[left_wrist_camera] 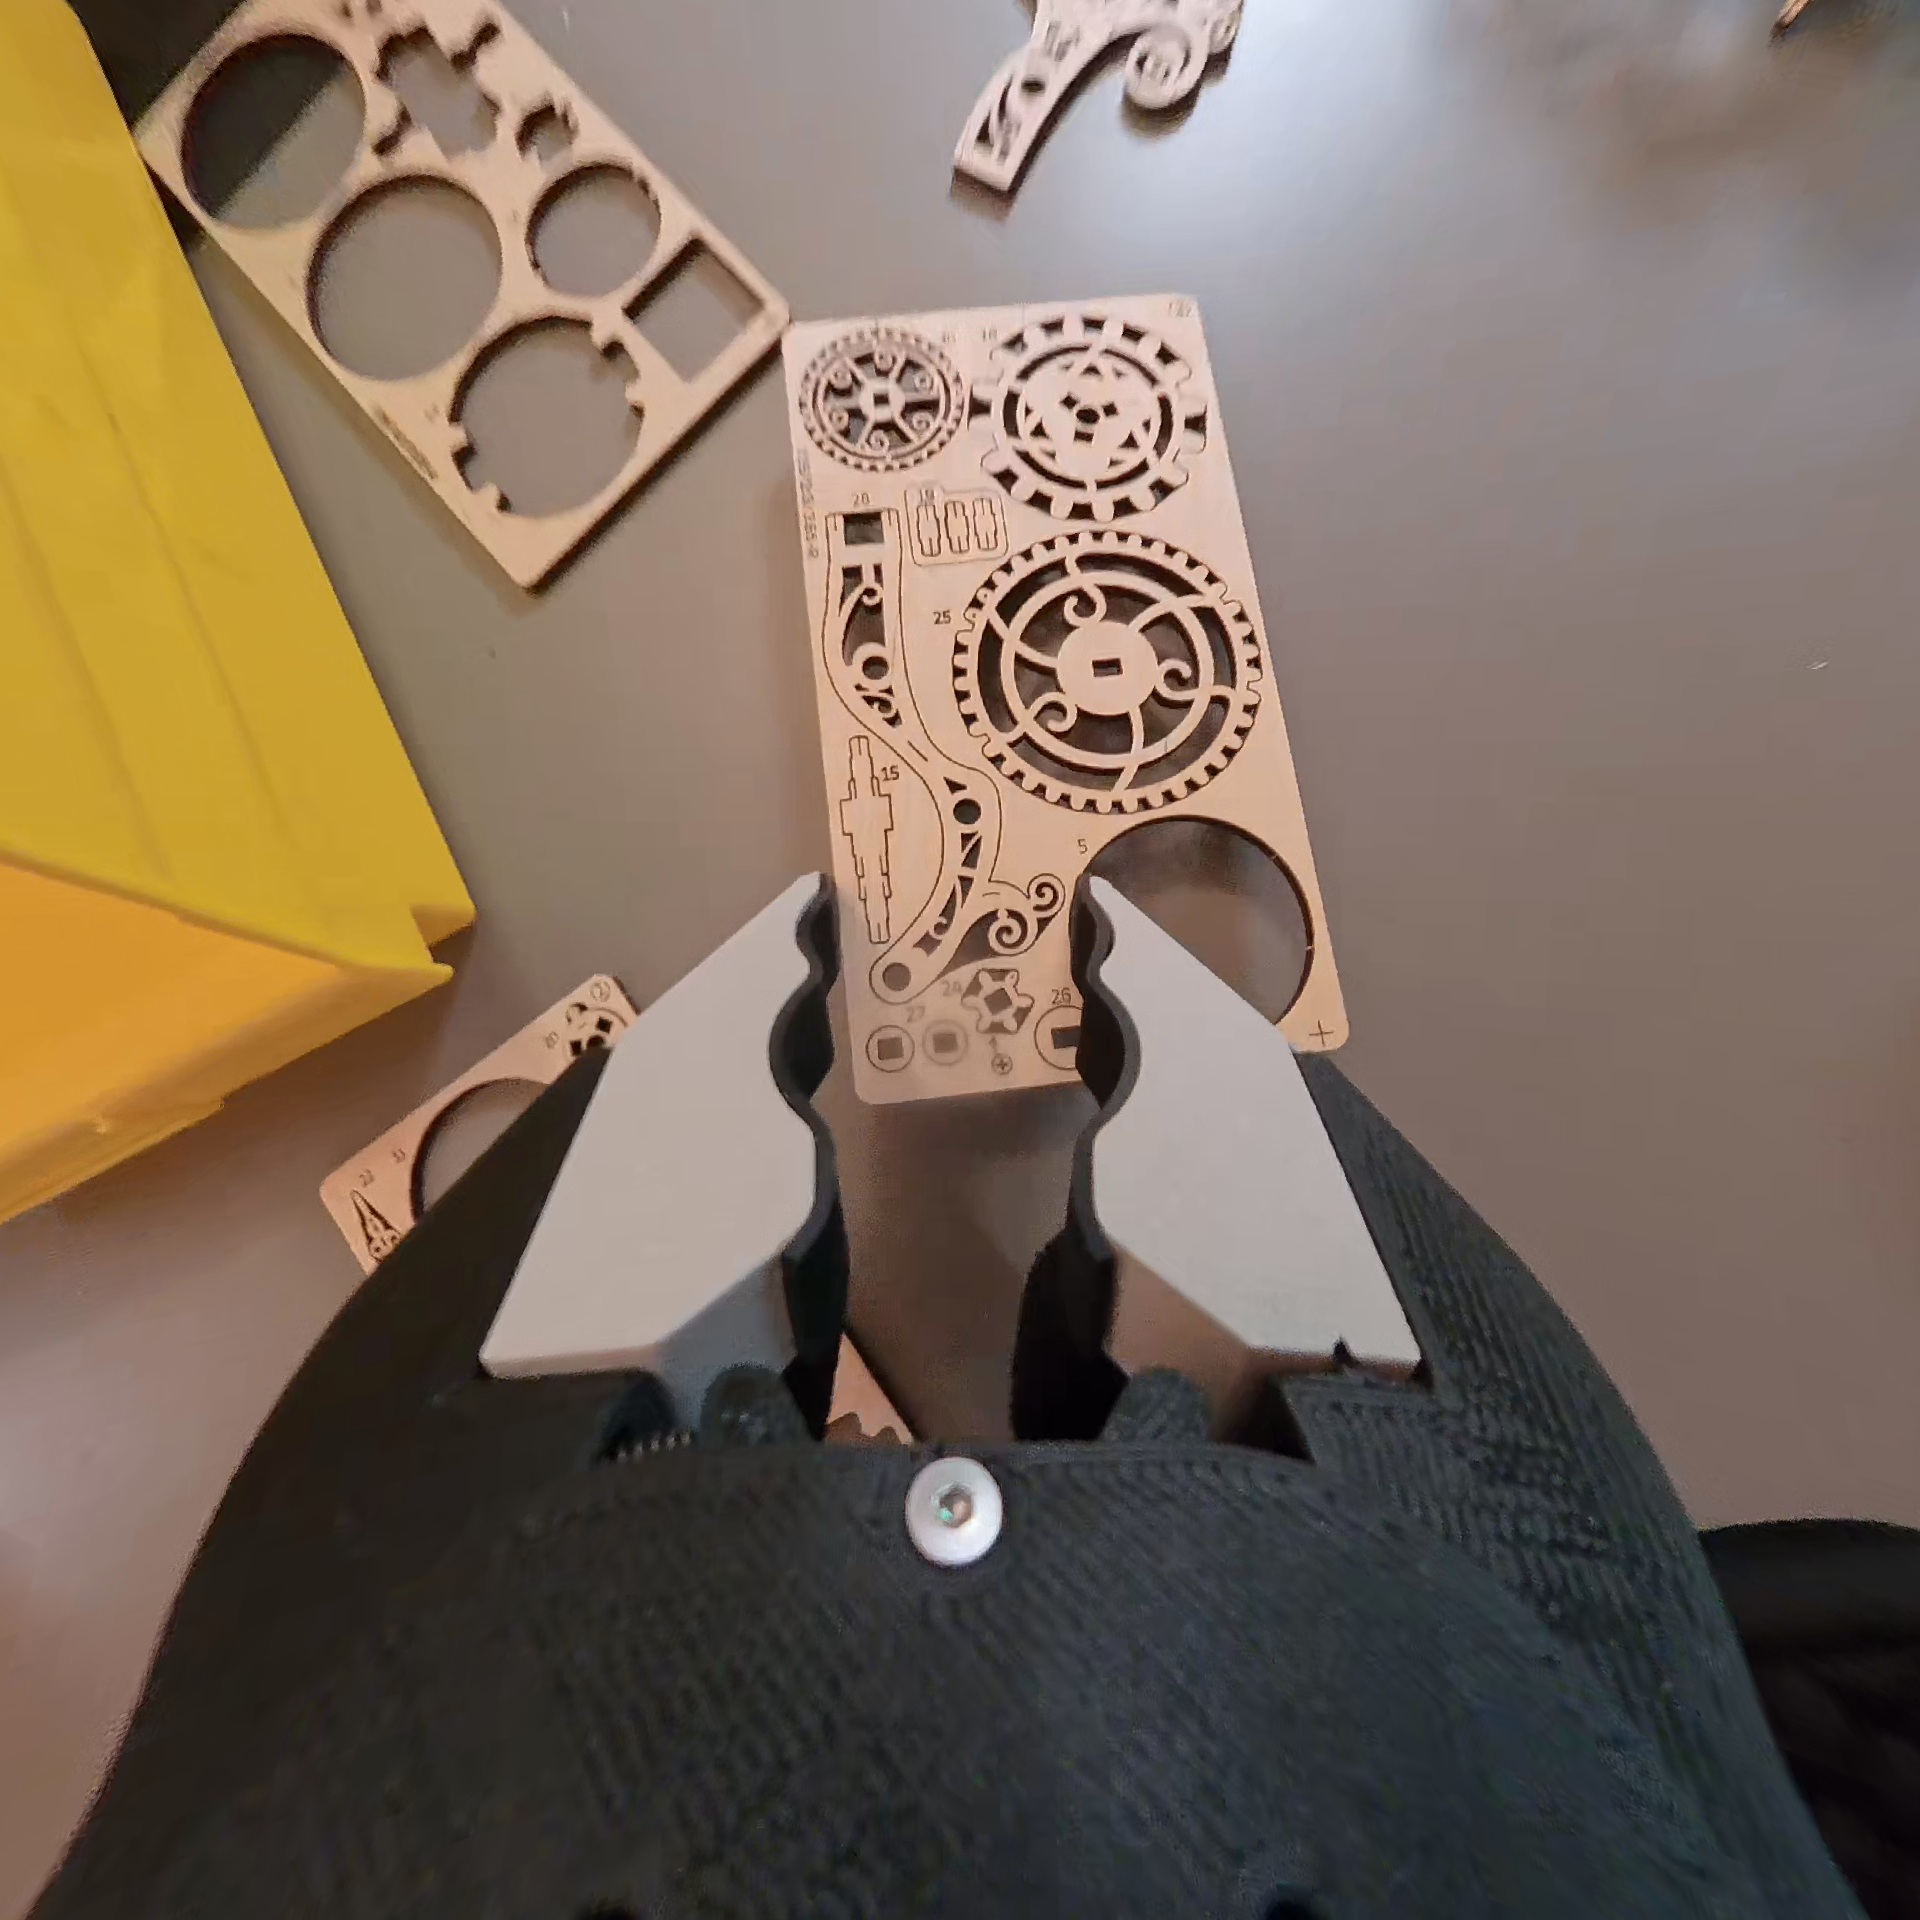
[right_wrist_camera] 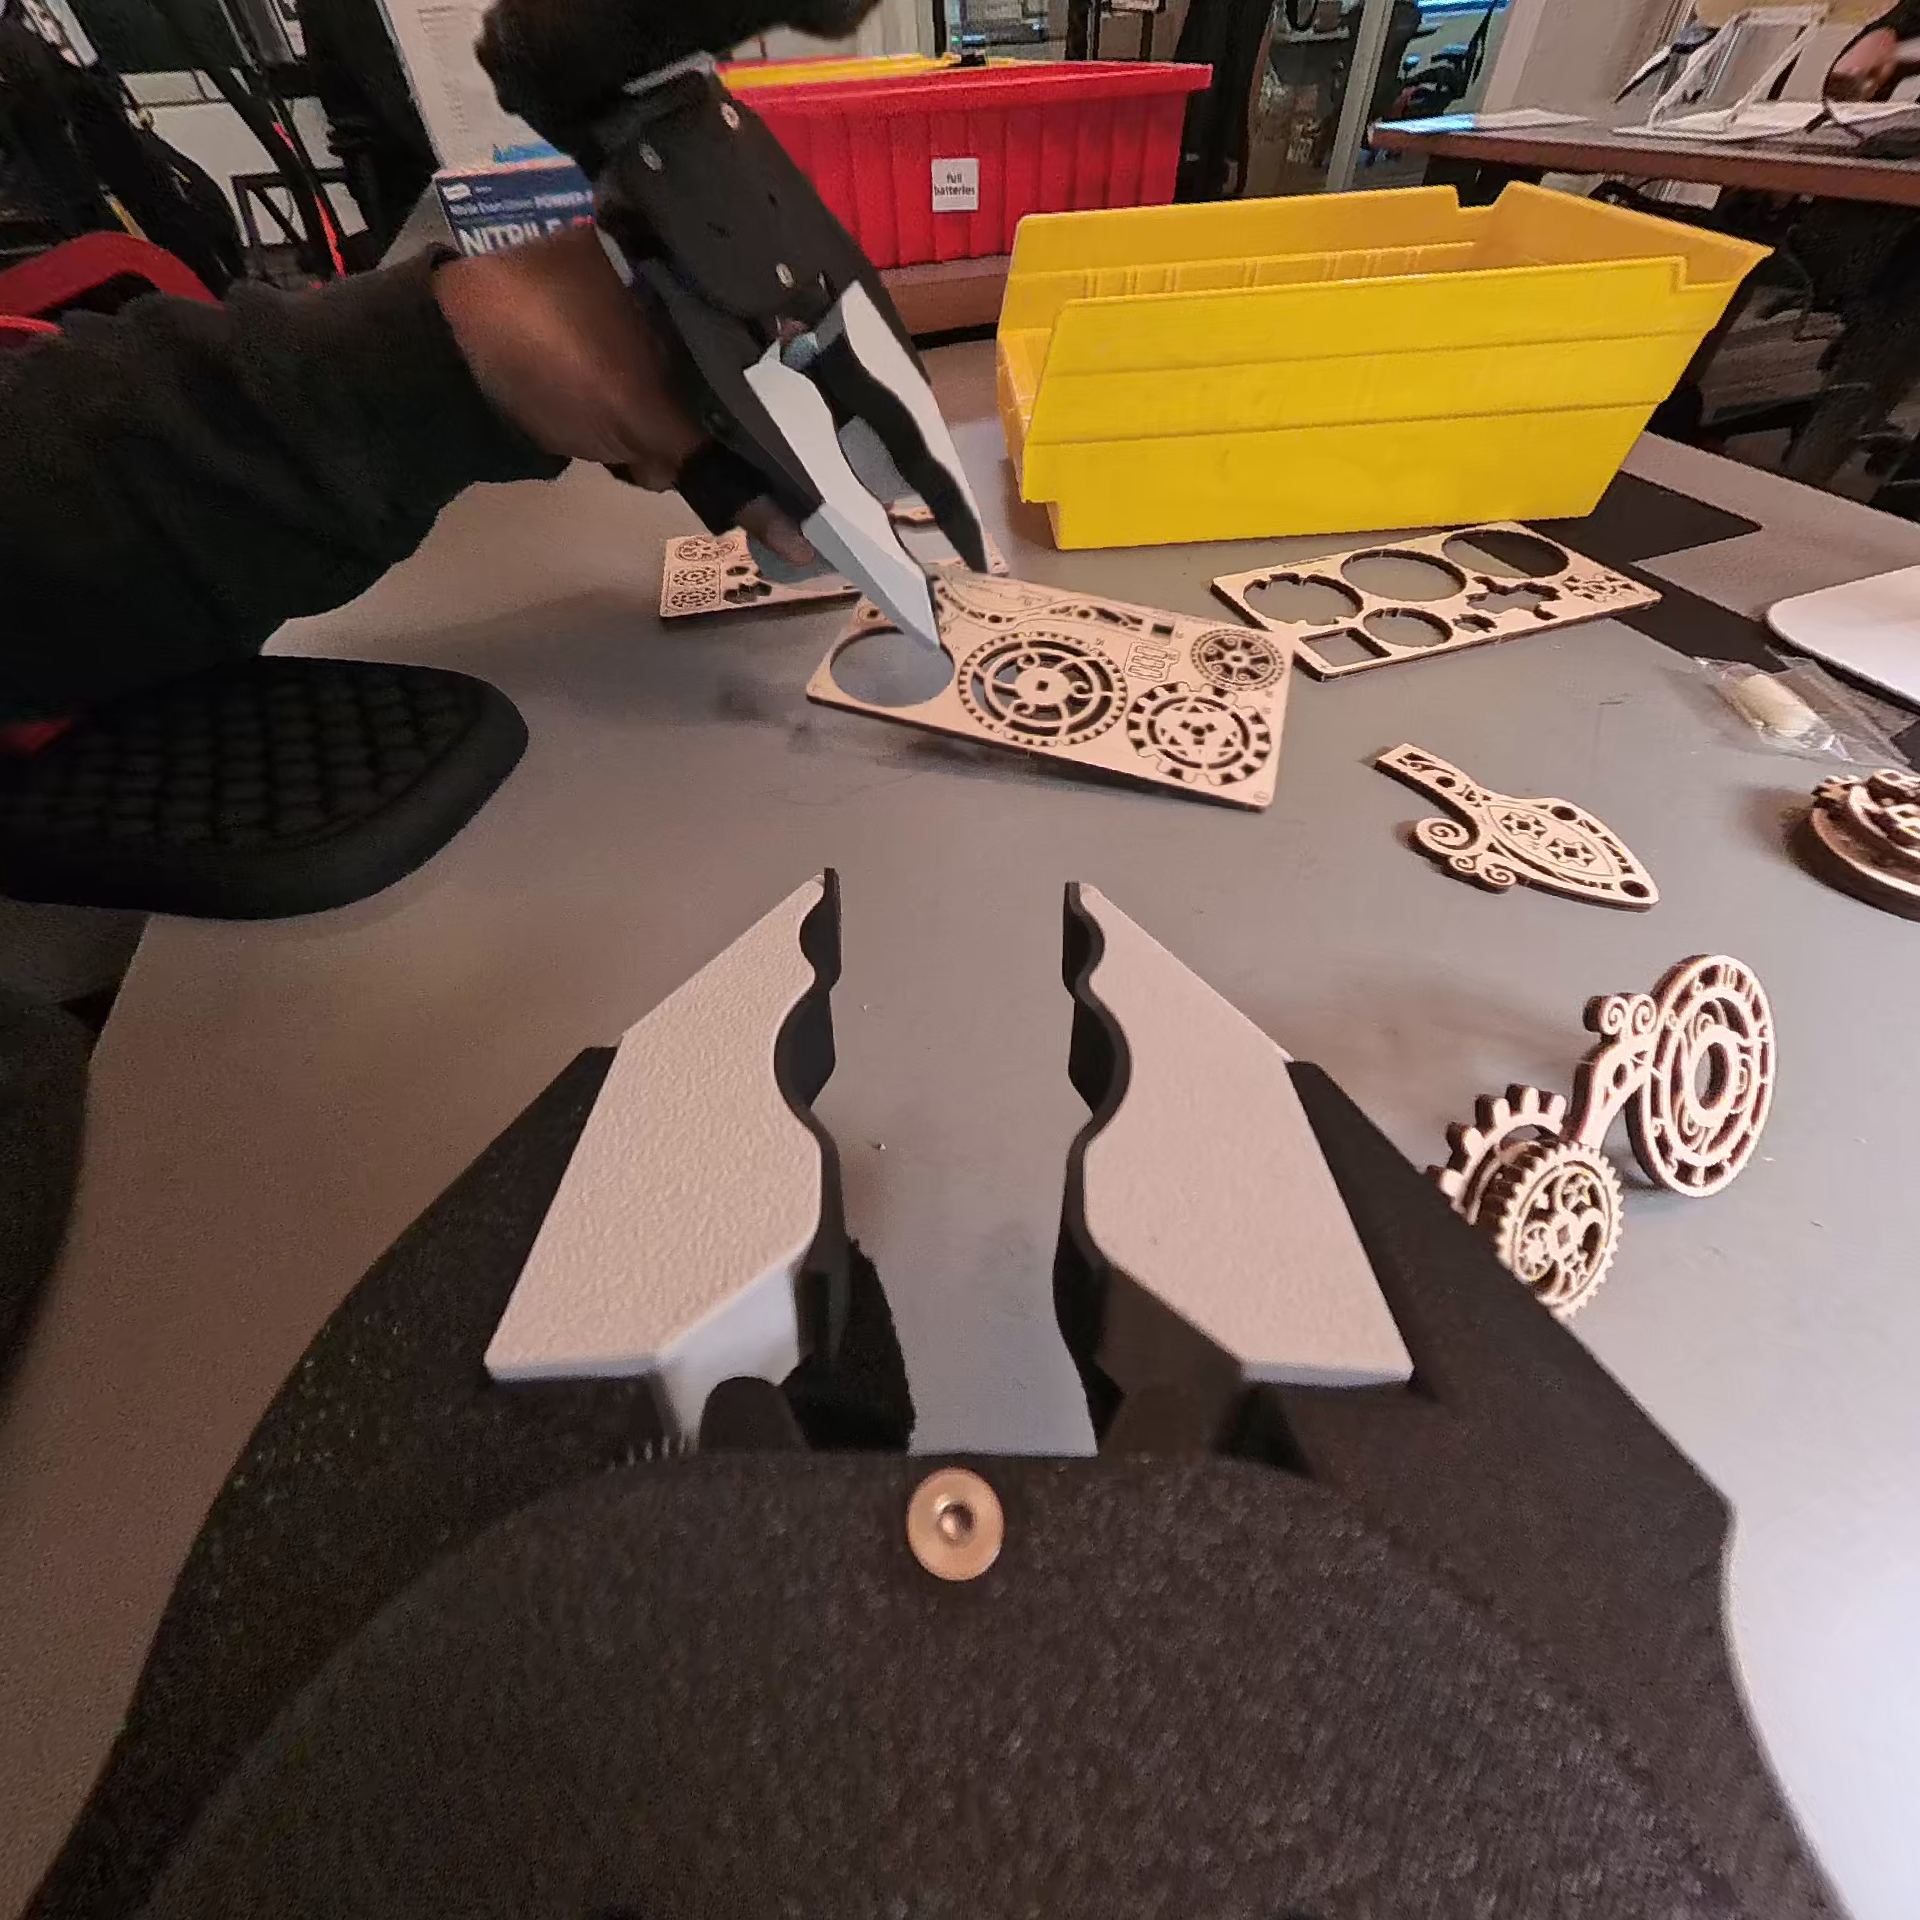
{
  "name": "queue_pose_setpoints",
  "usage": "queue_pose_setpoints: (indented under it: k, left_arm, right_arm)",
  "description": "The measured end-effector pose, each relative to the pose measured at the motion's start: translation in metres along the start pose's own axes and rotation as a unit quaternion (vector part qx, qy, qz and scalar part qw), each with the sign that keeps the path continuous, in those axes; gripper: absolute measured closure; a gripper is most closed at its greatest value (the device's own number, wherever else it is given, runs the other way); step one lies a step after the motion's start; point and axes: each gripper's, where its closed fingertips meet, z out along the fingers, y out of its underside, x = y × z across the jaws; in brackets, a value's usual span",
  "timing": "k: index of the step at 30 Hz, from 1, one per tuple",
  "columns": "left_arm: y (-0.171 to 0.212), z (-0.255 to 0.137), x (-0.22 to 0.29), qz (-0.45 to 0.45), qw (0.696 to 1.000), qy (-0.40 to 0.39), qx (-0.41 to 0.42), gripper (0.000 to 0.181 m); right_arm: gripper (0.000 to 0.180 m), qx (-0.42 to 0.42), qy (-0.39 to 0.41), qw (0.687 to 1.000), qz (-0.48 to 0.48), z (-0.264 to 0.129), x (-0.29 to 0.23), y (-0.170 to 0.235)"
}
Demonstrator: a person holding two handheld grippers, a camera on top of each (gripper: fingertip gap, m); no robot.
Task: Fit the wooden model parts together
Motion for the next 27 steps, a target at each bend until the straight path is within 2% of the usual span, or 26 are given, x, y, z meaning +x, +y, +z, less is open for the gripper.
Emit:
queue_pose_setpoints:
  k: [1, 7, 14, 16, 20, 22, 24, 27]
  left_arm:
    - [-0.006, -0.004, 0.002, 0.005, 1.0, -0.002, 0.012, 0.137]
    - [-0.038, -0.023, 0.02, 0.031, 0.996, -0.005, 0.078, 0.137]
    - [-0.076, -0.054, 0.052, 0.048, 0.984, 0.024, 0.169, 0.137]
    - [-0.089, -0.064, 0.065, 0.057, 0.977, 0.029, 0.201, 0.138]
    - [-0.11, -0.076, 0.096, 0.081, 0.962, 0.041, 0.258, 0.138]
    - [-0.118, -0.075, 0.113, 0.092, 0.955, 0.049, 0.277, 0.138]
    - [-0.122, -0.069, 0.124, 0.103, 0.952, 0.051, 0.285, 0.138]
    - [-0.125, -0.062, 0.133, 0.096, 0.948, 0.082, 0.293, 0.135]
  right_arm:
    - [0.139, 0.0, 0.001, 1.0, 0.001, 0.001, 0.0, 0.0]
    - [0.135, 0.007, 0.007, 0.999, 0.043, 0.003, 0.004, -0.002]
    - [0.127, 0.042, -0.026, 0.987, 0.154, 0.008, -0.002, -0.014]
    - [0.125, 0.078, -0.05, 0.974, 0.208, 0.008, -0.005, -0.026]
    - [0.123, 0.169, -0.098, 0.928, 0.317, -0.007, 0.002, -0.058]
    - [0.136, 0.198, -0.103, 0.917, 0.33, -0.015, 0.009, -0.068]
    - [0.167, 0.219, -0.103, 0.914, 0.326, -0.024, 0.015, -0.073]
    - [0.178, 0.207, -0.1, 0.928, 0.292, -0.034, 0.023, -0.07]
